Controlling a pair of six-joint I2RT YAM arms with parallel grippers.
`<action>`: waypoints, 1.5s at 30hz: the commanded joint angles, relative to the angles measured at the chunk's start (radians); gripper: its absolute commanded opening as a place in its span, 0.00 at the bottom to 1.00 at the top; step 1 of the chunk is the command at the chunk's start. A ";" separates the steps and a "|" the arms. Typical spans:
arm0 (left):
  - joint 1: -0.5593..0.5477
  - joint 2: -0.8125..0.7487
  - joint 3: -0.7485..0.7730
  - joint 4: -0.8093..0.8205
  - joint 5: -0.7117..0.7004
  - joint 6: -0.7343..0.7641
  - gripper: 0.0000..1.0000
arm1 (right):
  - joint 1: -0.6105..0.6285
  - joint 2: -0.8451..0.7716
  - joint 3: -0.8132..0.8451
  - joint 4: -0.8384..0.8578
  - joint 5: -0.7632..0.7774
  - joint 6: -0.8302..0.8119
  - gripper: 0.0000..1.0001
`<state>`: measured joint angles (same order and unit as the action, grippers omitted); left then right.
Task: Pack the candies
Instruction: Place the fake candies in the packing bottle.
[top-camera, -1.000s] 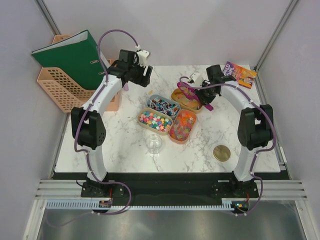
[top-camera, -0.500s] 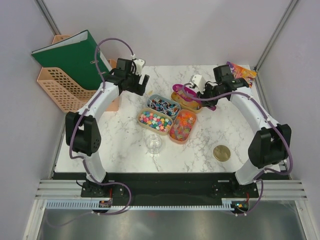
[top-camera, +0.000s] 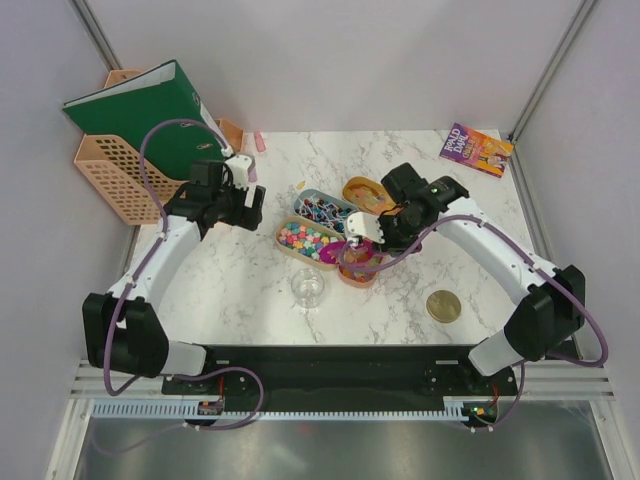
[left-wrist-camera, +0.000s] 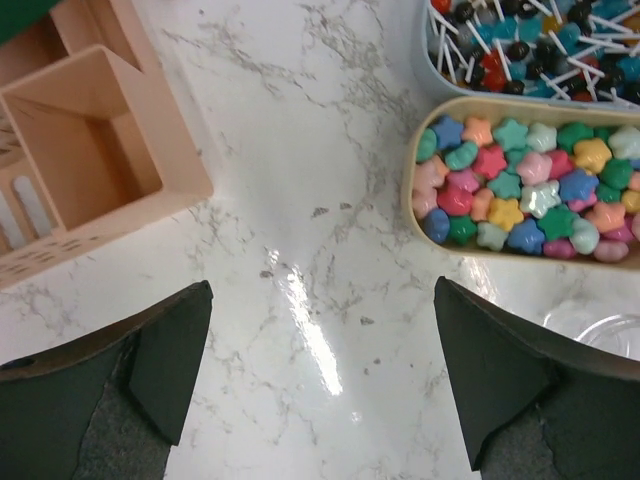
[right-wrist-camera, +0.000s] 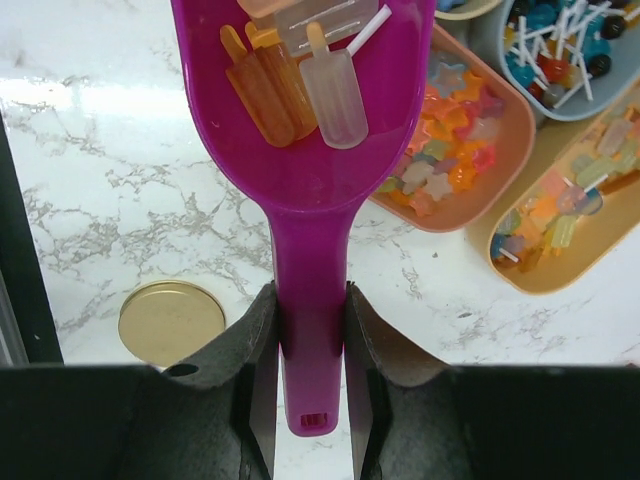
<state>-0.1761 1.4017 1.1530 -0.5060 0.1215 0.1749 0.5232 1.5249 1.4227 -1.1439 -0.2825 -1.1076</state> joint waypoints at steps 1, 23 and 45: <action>-0.003 -0.082 -0.074 0.018 0.063 0.011 0.97 | 0.082 -0.014 -0.016 -0.030 0.112 -0.041 0.00; 0.004 -0.263 -0.254 0.064 -0.003 -0.008 0.95 | 0.300 0.250 0.203 -0.080 0.469 0.078 0.00; 0.007 -0.288 -0.311 0.136 -0.025 -0.029 0.96 | 0.463 0.363 0.337 -0.221 0.764 0.077 0.00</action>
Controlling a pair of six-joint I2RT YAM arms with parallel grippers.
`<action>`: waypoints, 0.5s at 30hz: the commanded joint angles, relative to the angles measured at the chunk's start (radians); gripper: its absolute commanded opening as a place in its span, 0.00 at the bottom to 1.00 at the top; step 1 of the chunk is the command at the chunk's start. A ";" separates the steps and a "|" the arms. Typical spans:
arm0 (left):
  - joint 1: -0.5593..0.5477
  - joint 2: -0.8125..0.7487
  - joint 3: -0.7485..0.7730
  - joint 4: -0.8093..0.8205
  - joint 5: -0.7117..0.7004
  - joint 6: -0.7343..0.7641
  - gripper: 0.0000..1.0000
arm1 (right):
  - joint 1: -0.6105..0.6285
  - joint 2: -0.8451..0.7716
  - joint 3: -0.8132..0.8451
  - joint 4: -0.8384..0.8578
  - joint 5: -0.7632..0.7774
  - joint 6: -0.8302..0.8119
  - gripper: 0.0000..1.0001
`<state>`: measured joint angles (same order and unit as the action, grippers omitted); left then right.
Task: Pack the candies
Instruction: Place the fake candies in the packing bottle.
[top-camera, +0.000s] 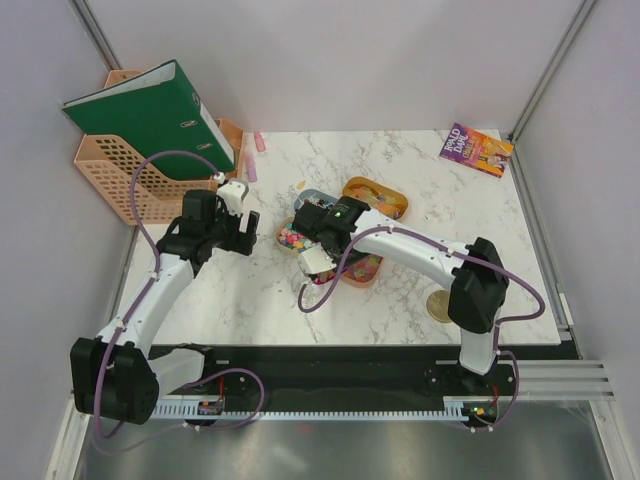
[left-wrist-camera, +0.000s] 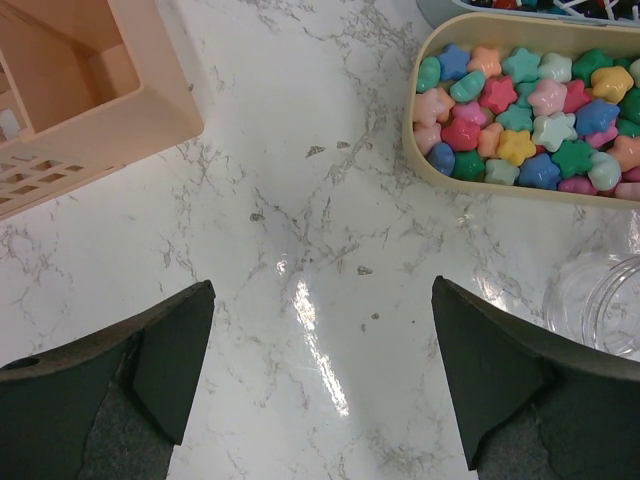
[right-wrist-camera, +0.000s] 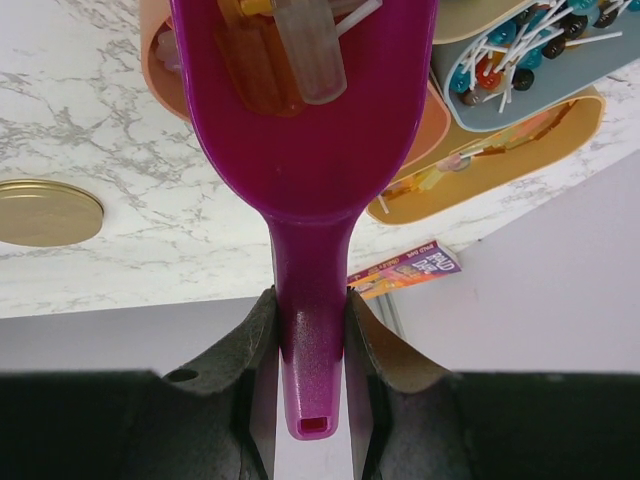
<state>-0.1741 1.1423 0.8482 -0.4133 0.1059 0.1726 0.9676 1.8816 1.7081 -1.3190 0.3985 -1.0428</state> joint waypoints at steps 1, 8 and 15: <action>0.005 -0.029 -0.009 0.045 -0.011 -0.028 0.96 | 0.025 0.007 0.051 -0.049 0.094 0.009 0.00; 0.005 -0.036 -0.012 0.050 -0.015 -0.031 0.97 | 0.077 0.002 0.054 -0.069 0.195 0.001 0.00; 0.007 -0.044 -0.012 0.053 -0.011 -0.038 0.97 | 0.106 0.007 0.070 -0.097 0.255 0.007 0.00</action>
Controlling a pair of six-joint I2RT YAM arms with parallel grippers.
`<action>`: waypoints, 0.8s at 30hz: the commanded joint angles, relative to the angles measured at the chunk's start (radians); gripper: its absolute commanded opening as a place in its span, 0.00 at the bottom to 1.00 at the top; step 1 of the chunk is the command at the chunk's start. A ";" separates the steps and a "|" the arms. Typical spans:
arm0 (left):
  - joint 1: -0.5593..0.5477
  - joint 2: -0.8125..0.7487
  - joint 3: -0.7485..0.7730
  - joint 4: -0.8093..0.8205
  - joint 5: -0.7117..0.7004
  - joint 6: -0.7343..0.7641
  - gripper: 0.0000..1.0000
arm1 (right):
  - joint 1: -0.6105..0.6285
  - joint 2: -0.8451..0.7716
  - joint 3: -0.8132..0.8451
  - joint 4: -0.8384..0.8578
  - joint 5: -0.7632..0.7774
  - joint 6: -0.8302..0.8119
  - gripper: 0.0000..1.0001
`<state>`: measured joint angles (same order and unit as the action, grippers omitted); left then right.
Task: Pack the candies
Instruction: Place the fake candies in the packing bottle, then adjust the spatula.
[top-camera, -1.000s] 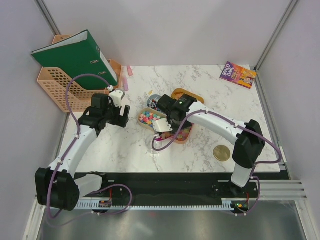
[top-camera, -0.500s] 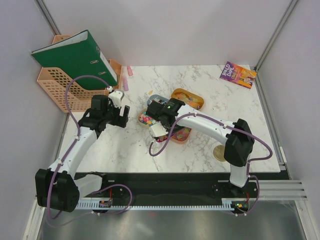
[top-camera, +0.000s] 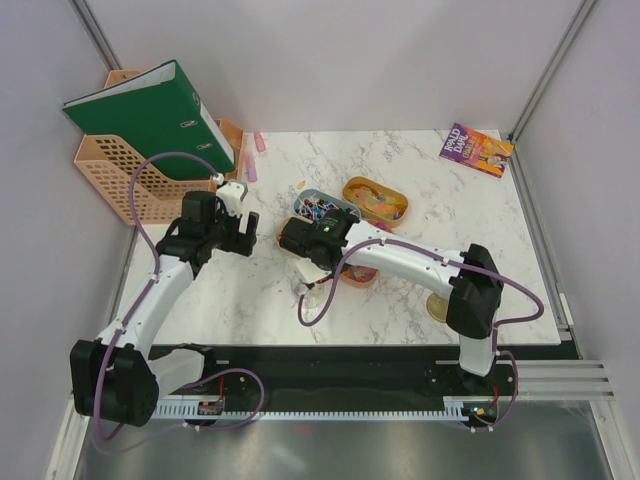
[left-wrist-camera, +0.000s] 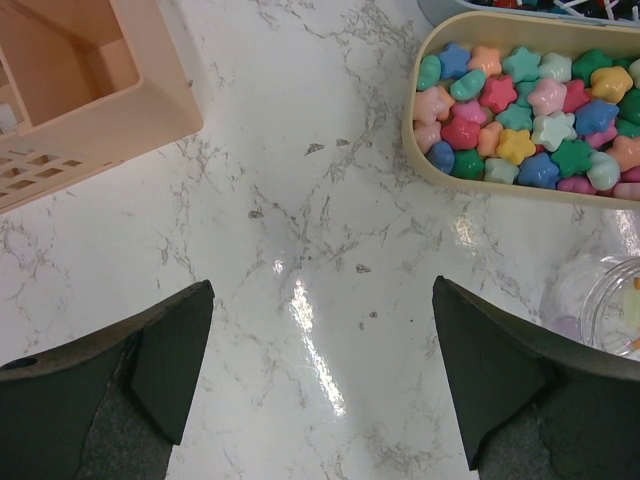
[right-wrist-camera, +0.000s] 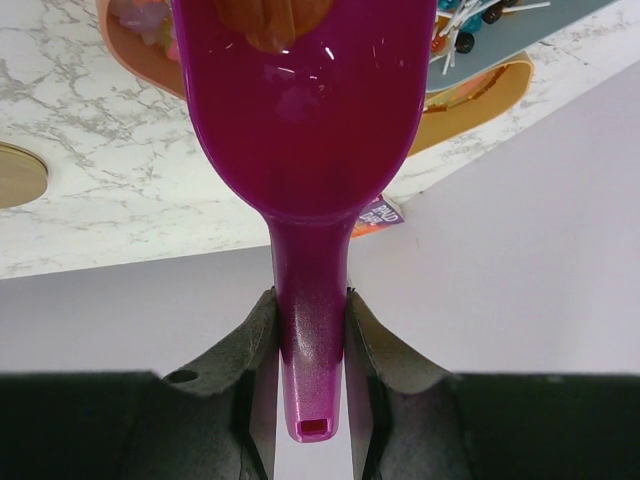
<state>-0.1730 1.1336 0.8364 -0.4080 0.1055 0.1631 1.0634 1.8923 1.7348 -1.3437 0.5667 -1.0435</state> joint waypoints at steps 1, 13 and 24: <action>0.006 -0.034 0.000 0.046 -0.007 -0.028 0.97 | 0.010 -0.002 0.046 -0.074 0.091 0.010 0.00; 0.006 -0.026 0.013 0.025 0.069 -0.069 0.97 | 0.024 -0.009 0.057 -0.087 0.128 0.037 0.00; 0.009 0.099 0.075 0.050 0.671 -0.332 0.81 | -0.246 -0.107 0.134 0.053 -0.355 0.289 0.00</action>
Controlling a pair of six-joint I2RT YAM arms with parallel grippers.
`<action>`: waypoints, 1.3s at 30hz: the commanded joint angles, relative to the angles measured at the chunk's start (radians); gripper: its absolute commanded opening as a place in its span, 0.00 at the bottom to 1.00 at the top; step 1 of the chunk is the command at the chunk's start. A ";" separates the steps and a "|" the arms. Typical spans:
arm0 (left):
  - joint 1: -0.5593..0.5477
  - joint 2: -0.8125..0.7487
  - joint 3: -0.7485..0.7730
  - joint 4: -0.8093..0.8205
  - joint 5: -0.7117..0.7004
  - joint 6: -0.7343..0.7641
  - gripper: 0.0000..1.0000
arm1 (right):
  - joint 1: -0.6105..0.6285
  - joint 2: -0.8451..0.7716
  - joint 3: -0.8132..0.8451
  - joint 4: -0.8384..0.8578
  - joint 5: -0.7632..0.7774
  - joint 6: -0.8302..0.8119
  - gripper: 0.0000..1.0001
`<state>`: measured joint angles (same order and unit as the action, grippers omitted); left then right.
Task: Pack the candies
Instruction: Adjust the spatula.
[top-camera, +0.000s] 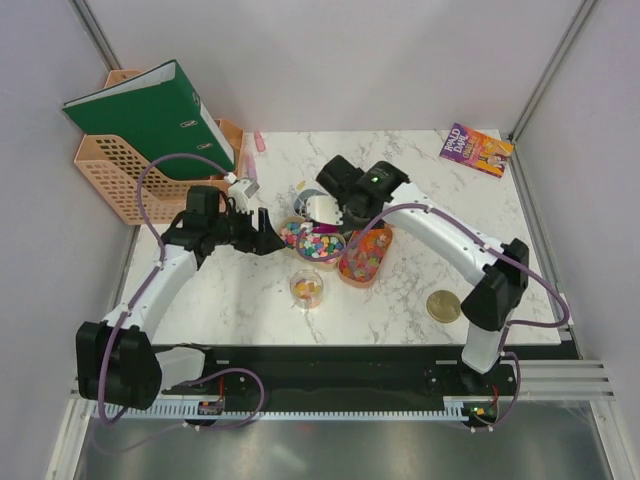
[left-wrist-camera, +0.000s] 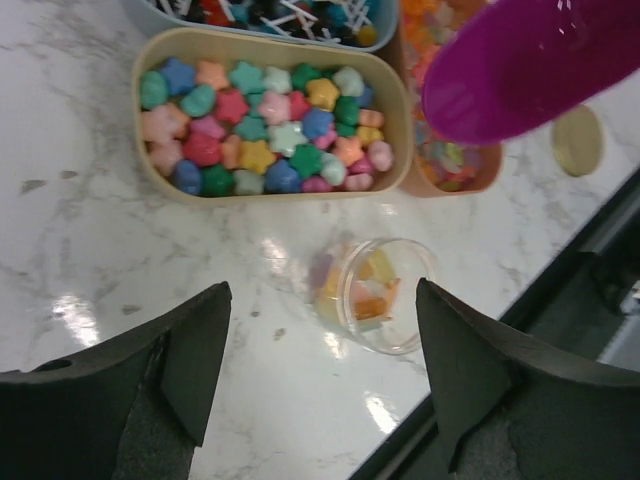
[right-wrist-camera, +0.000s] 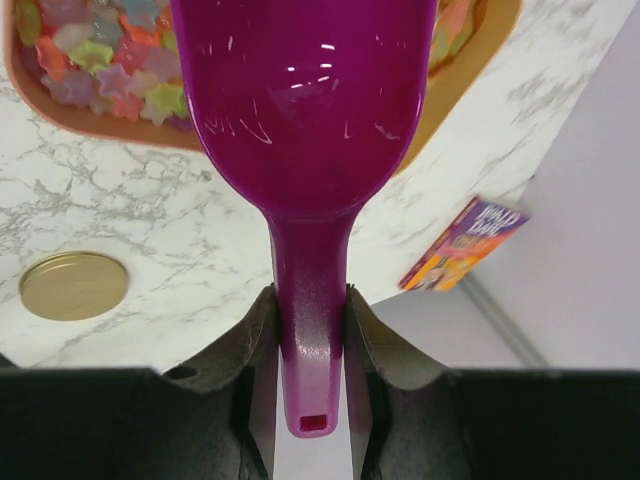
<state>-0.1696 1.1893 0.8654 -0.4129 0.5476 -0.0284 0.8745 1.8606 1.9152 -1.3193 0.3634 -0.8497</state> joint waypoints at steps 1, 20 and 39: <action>0.005 0.061 0.055 0.060 0.242 -0.175 0.80 | -0.057 -0.122 -0.123 0.055 -0.150 0.086 0.00; 0.018 0.306 0.172 0.221 0.497 -0.384 0.58 | -0.057 -0.152 -0.116 0.130 -0.216 0.106 0.00; 0.018 0.388 0.175 0.359 0.687 -0.478 0.21 | -0.022 -0.109 -0.091 0.140 -0.241 0.113 0.00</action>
<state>-0.1562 1.5627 1.0084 -0.1211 1.1435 -0.4553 0.8455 1.7500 1.7882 -1.2102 0.1513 -0.7528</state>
